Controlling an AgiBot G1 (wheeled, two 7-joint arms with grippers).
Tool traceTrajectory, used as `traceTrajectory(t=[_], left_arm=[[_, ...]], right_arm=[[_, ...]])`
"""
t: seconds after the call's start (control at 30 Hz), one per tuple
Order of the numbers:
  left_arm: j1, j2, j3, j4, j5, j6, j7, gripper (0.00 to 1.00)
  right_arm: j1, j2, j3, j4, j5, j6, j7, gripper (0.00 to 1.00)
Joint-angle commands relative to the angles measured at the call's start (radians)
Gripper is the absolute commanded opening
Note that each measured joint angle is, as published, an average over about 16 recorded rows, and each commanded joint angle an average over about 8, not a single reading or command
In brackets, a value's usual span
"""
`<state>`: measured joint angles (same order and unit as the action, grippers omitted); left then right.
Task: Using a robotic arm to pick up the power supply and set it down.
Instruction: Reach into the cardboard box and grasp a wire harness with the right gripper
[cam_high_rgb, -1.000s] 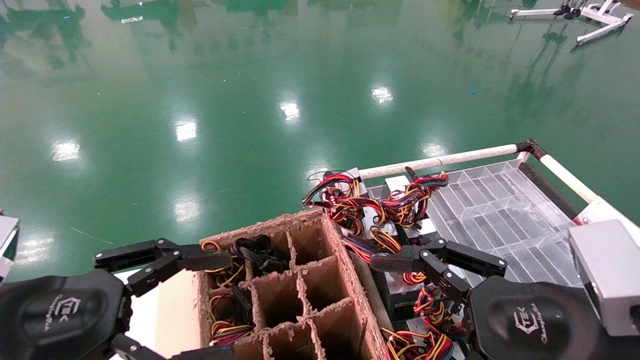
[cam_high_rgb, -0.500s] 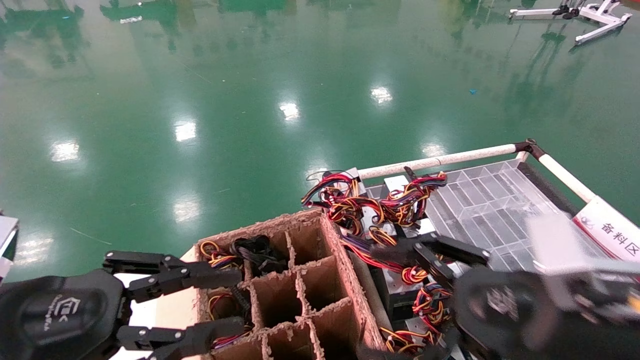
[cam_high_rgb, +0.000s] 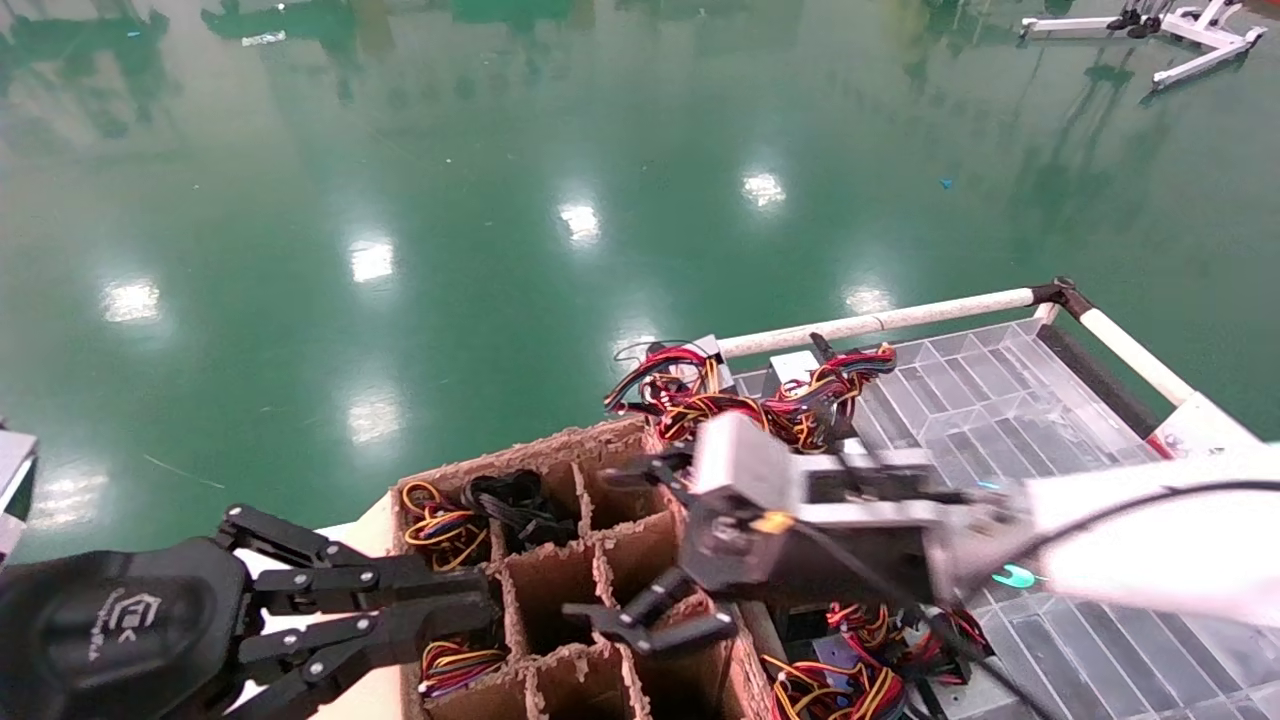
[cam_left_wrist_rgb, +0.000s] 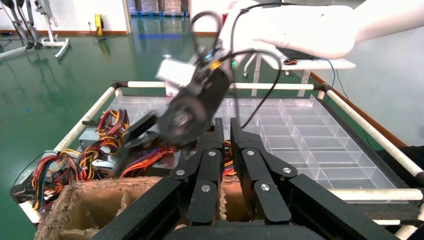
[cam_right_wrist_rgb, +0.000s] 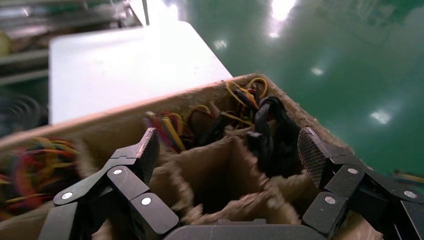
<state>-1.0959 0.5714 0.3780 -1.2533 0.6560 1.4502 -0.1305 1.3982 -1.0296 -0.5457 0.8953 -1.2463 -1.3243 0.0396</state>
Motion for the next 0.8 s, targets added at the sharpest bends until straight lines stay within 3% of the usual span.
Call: traceTrajectory(t=[0.03, 0.13, 0.27, 0.37, 0.53, 0.63, 0.7, 0.8], left_arm=[[0.000, 0.000, 0.000, 0.000, 0.000, 0.000, 0.000, 0.00], [0.000, 0.000, 0.000, 0.000, 0.000, 0.000, 0.000, 0.00], [0.000, 0.000, 0.000, 0.000, 0.000, 0.000, 0.000, 0.02], [0.000, 0.000, 0.000, 0.000, 0.000, 0.000, 0.000, 0.15], [0.000, 0.000, 0.000, 0.000, 0.000, 0.000, 0.000, 0.69], [0.000, 0.000, 0.000, 0.000, 0.000, 0.000, 0.000, 0.94], [0.000, 0.000, 0.000, 0.000, 0.000, 0.000, 0.000, 1.00], [0.000, 0.000, 0.000, 0.000, 0.000, 0.000, 0.000, 1.00]], right_arm=[[0.032, -0.053, -0.025, -0.049, -0.047, 0.020, -0.031, 0.94], [0.069, -0.124, -0.055, -0.121, -0.104, 0.057, -0.077, 0.69], [0.111, -0.206, -0.084, -0.212, -0.158, 0.101, -0.137, 0.21], [0.138, -0.250, -0.097, -0.272, -0.186, 0.129, -0.182, 0.03], [0.171, -0.297, -0.113, -0.346, -0.215, 0.167, -0.247, 0.00], [0.183, -0.311, -0.126, -0.368, -0.226, 0.184, -0.273, 0.00], [0.189, -0.316, -0.137, -0.375, -0.230, 0.194, -0.283, 0.00], [0.193, -0.319, -0.153, -0.378, -0.231, 0.204, -0.289, 0.00]])
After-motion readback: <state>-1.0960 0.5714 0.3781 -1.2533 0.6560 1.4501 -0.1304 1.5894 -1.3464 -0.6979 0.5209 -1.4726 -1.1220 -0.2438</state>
